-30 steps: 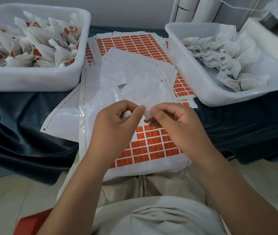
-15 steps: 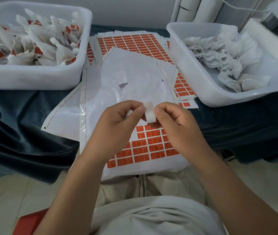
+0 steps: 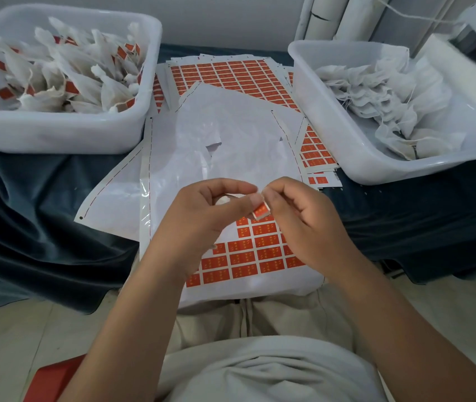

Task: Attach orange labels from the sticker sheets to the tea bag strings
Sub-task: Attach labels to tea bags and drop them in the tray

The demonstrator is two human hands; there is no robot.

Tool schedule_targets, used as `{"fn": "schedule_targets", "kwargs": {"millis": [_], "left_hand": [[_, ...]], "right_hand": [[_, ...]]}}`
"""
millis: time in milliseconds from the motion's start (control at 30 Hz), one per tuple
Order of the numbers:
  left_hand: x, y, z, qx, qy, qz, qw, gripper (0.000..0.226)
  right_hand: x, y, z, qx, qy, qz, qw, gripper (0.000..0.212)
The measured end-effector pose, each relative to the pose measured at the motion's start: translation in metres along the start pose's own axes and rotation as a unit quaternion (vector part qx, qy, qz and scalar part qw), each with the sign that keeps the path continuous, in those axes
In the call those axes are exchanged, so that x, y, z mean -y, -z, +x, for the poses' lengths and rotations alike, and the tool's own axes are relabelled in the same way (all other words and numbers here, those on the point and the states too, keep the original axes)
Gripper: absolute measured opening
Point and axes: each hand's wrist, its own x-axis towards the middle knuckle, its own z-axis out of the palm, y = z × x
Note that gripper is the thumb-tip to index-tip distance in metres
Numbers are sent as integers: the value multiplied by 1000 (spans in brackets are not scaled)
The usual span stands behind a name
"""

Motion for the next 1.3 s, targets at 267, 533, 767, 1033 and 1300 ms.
{"fn": "schedule_targets", "kwargs": {"millis": [267, 533, 767, 1033, 1300], "left_hand": [[2, 0, 1, 0, -81, 110, 991, 10], [6, -11, 3, -73, -78, 116, 988, 21], [3, -8, 2, -38, -64, 98, 992, 21], [3, -2, 3, -55, -92, 92, 990, 14], [-13, 33, 10, -190, -117, 95, 970, 18]], "right_hand": [[-5, 4, 3, 13, -51, -21, 998, 25], [-7, -3, 3, 36, -87, 52, 994, 20], [-8, -4, 4, 1, -85, 69, 994, 19], [0, -12, 0, 7, -72, 55, 996, 23], [6, -20, -9, 5, -106, 83, 991, 37]]}}
